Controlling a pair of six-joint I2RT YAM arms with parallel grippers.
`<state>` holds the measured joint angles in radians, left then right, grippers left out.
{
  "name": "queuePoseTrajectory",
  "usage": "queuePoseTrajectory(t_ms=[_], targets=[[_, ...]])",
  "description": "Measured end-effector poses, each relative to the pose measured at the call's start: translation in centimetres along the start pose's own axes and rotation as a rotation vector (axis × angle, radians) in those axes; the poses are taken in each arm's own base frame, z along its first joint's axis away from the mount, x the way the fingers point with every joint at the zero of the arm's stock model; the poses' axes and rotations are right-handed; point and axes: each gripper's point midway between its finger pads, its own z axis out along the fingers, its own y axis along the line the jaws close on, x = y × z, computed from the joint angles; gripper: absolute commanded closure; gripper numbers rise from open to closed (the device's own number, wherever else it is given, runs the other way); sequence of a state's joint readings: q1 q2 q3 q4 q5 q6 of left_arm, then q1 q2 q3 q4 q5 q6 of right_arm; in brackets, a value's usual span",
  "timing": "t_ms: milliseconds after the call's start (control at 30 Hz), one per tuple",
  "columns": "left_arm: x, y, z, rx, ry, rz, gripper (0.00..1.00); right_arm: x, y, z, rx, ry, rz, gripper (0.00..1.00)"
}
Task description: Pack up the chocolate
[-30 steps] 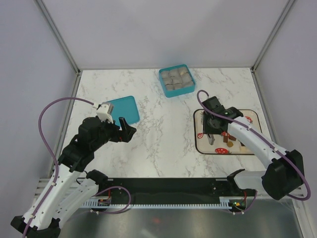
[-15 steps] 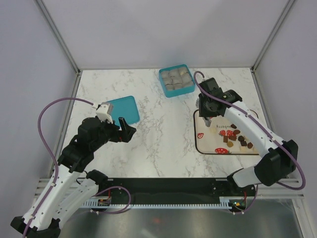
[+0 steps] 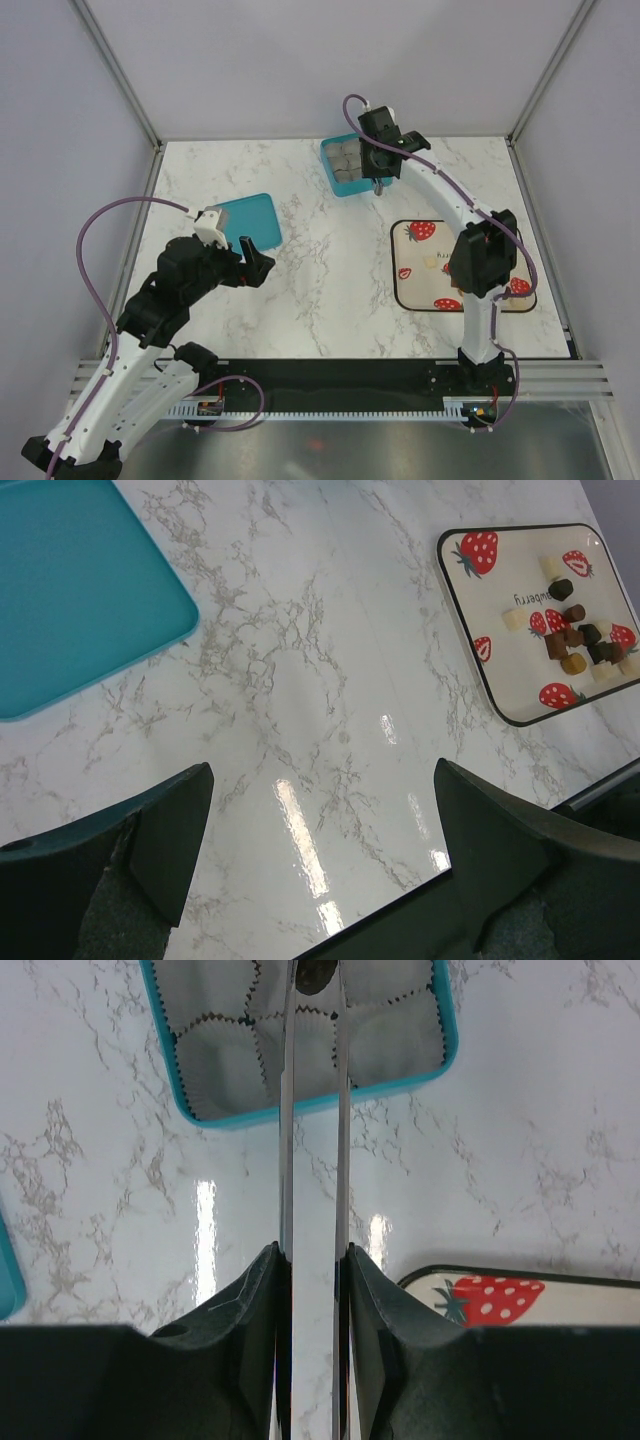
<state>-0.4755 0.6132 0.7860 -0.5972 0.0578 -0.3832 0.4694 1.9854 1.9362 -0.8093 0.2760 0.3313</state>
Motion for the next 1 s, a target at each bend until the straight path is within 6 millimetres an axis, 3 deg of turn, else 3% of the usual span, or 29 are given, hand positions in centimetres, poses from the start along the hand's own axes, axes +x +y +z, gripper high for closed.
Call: queuePoseTrajectory(t_ms=[133, 533, 833, 1000], targets=[[0.0, 0.0, 0.0, 0.000, 0.001, 0.000, 0.01, -0.8, 0.9, 2.9, 0.003, -0.029, -0.003, 0.66], [0.0, 0.0, 0.0, 0.000, 0.002, 0.000, 0.01, -3.3, 2.9, 6.7, -0.027, -0.112, 0.019, 0.64], [0.1, 0.0, 0.1, -0.002, 0.006, 0.000, 0.01, -2.1, 3.2, 9.5, -0.014, -0.085, 0.007, 0.62], [0.2, 0.1, 0.2, -0.003, 0.010, -0.001, 0.01, -1.6, 3.1, 10.1, -0.005, -0.073, -0.004, 0.59]])
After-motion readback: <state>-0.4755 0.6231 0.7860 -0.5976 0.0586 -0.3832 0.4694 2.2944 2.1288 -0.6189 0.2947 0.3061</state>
